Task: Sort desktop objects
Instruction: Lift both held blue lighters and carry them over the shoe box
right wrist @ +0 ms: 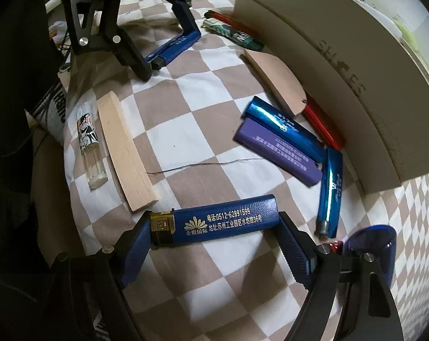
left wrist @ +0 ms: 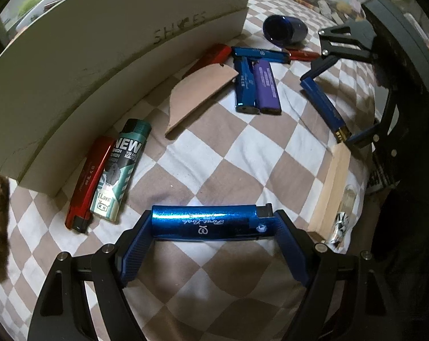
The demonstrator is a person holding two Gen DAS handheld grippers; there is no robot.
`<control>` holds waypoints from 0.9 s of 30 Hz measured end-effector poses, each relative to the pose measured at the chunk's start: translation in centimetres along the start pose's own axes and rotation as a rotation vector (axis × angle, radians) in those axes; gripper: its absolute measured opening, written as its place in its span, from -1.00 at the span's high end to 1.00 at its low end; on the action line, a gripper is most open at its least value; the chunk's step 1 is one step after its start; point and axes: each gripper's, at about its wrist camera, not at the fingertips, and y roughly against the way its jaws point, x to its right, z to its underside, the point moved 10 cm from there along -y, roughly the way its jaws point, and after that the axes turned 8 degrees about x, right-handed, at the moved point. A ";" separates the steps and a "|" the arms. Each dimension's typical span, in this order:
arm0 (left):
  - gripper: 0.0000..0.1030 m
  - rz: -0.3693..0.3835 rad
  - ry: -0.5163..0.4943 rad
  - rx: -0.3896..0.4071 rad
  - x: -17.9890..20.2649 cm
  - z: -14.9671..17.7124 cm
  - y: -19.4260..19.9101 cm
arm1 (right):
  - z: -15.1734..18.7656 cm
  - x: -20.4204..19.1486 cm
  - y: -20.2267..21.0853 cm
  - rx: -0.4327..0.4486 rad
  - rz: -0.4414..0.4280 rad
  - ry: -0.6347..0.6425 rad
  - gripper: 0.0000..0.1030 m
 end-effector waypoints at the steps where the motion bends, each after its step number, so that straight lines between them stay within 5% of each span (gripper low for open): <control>1: -0.60 0.000 0.004 0.003 0.0 -0.1 0.1 | 0.1 0.1 0.2 -0.003 0.009 -0.004 -0.62; 11: -0.60 -0.025 0.022 0.112 0.3 -2.1 3.6 | 0.7 2.7 3.1 -0.001 0.135 -0.036 -0.63; 15: -0.60 -0.034 0.029 0.167 0.5 -3.5 5.8 | -0.6 3.9 5.7 0.064 0.175 -0.056 -0.63; 20: -0.60 -0.036 0.068 0.267 0.2 -6.0 9.2 | -5.0 0.8 2.8 0.165 0.229 -0.059 -0.63; 22: -0.61 -0.051 0.084 0.306 -0.3 -7.2 10.6 | -5.1 6.1 0.9 0.209 0.253 -0.058 -0.63; 24: -0.60 -0.072 0.091 0.339 -0.6 -8.4 11.9 | -10.9 4.7 3.2 0.249 0.277 -0.062 -0.63; 27: -0.60 -0.102 0.107 0.393 -1.2 -10.2 13.8 | -14.6 5.8 3.7 0.312 0.318 -0.070 -0.63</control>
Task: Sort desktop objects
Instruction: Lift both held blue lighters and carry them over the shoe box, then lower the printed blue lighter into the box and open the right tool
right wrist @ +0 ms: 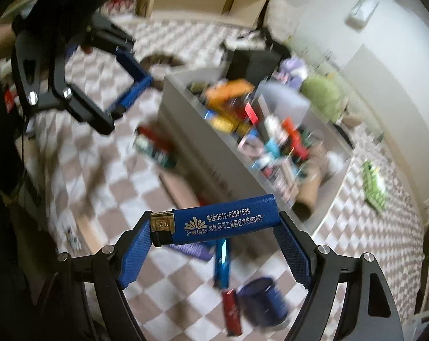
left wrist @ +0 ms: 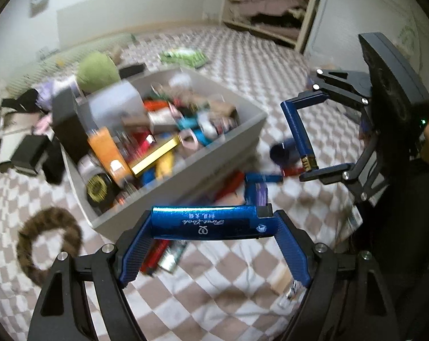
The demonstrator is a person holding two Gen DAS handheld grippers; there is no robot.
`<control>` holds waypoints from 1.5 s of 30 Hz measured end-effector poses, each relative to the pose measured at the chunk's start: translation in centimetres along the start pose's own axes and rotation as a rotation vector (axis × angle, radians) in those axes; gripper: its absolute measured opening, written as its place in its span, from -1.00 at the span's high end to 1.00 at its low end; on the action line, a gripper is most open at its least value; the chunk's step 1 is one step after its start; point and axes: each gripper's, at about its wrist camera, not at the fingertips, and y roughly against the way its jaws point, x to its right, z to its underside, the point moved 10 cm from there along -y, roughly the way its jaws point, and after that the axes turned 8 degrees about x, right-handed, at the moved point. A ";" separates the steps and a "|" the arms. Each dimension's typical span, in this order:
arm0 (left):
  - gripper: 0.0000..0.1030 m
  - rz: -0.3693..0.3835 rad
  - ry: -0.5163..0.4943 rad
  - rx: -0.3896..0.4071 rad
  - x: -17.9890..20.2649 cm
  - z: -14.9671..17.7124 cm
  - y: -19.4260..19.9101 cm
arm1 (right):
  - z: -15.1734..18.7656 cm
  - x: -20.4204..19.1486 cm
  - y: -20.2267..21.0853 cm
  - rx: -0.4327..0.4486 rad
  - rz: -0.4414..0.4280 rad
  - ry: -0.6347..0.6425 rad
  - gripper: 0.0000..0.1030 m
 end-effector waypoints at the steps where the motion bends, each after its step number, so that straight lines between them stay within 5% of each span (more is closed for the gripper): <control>1: -0.60 -0.009 0.010 0.023 -0.2 -0.9 0.4 | -1.1 0.7 0.1 0.025 0.023 -0.010 -0.63; 8: -0.61 -0.088 0.063 0.128 -1.3 -5.1 1.6 | -4.8 4.5 2.1 0.096 0.092 -0.113 -0.63; 15: -0.61 -0.173 0.212 0.191 -4.9 -8.5 1.5 | -6.3 8.8 1.8 0.134 0.079 -0.363 -0.63; 23: -0.61 -0.252 0.304 0.176 -7.8 -10.0 -0.7 | -7.3 12.6 -2.2 0.120 0.046 -0.595 -0.63; 45: -0.61 -0.269 0.347 0.144 -10.0 -10.4 -3.7 | -1.8 16.4 -14.2 -0.053 -0.011 -1.067 -0.63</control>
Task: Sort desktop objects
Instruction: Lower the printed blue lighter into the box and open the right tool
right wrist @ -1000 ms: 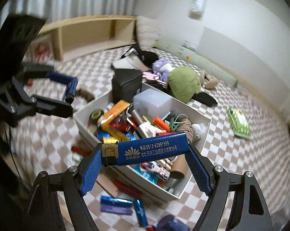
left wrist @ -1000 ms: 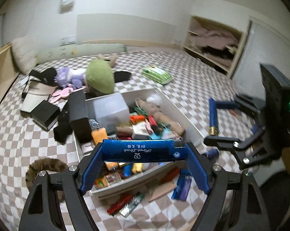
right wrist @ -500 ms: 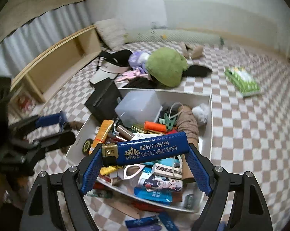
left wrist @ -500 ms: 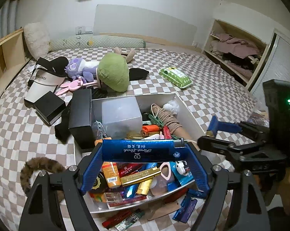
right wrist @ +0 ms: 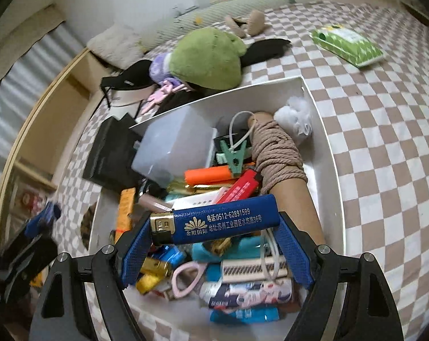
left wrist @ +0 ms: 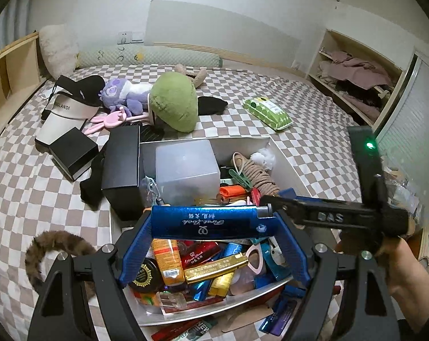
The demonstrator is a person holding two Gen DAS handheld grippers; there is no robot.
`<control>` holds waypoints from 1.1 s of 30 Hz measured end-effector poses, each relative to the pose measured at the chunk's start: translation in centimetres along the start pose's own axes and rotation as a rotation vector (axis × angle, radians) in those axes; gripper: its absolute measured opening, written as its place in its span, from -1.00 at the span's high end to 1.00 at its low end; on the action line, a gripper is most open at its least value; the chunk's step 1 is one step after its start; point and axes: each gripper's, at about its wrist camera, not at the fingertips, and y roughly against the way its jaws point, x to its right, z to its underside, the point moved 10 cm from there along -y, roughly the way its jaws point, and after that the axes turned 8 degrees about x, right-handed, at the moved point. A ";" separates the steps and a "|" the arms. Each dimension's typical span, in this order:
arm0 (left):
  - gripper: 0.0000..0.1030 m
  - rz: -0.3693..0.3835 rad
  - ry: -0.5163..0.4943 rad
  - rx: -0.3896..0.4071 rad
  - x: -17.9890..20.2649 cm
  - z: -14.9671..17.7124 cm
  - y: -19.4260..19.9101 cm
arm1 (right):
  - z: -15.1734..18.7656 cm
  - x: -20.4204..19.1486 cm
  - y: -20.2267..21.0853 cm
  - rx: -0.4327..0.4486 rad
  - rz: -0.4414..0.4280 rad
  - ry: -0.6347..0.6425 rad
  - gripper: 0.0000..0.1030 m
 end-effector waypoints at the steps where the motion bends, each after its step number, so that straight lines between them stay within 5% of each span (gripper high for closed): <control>1: -0.61 0.002 -0.003 -0.001 0.1 0.0 0.0 | -0.1 0.1 -0.3 -0.001 0.010 0.001 -0.63; 12: -0.61 0.012 0.007 -0.005 -0.2 0.2 -0.1 | 0.3 -1.0 -3.2 -0.062 0.089 0.113 -0.63; 23: -0.61 -0.012 0.017 -0.016 -1.6 0.7 0.1 | -0.7 0.4 -2.8 0.004 0.184 0.106 -0.63; 27: -0.61 -0.007 0.021 -0.020 -1.4 0.7 0.0 | -1.3 0.6 -1.9 0.047 0.136 0.033 -0.95; 33: -0.61 -0.001 -0.007 -0.037 -0.2 1.2 -0.7 | -1.3 1.0 -0.9 0.060 0.123 0.009 -0.96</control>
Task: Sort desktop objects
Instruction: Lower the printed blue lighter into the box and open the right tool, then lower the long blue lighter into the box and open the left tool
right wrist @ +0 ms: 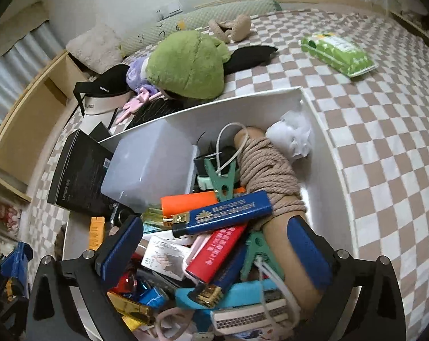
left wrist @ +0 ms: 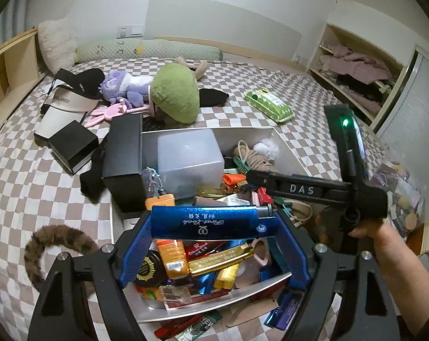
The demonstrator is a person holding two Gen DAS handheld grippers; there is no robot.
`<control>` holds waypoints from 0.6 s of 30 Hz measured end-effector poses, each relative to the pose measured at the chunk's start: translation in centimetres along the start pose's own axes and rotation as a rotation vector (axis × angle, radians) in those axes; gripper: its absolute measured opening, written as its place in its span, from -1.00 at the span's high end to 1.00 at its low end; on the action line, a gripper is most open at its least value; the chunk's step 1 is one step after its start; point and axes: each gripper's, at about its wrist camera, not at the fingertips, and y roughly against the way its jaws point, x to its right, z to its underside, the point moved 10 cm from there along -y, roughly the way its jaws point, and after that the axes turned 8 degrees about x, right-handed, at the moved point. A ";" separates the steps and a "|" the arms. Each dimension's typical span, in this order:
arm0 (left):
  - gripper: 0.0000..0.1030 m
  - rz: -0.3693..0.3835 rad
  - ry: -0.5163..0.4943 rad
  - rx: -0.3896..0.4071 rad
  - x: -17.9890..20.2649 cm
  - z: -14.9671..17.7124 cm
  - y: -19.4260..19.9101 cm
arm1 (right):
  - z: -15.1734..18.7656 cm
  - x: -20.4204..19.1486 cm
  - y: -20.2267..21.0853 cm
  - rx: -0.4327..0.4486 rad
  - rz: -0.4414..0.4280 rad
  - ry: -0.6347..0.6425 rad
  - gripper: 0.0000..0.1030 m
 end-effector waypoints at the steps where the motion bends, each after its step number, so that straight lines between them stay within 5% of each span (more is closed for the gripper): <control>1: -0.61 -0.001 -0.007 -0.007 0.2 0.2 -0.2 | 0.0 0.2 0.2 0.006 0.004 0.001 -0.96; 18: -0.61 -0.068 -0.171 -0.188 3.2 3.8 -6.0 | 0.5 1.3 2.9 0.020 -0.016 0.044 -0.96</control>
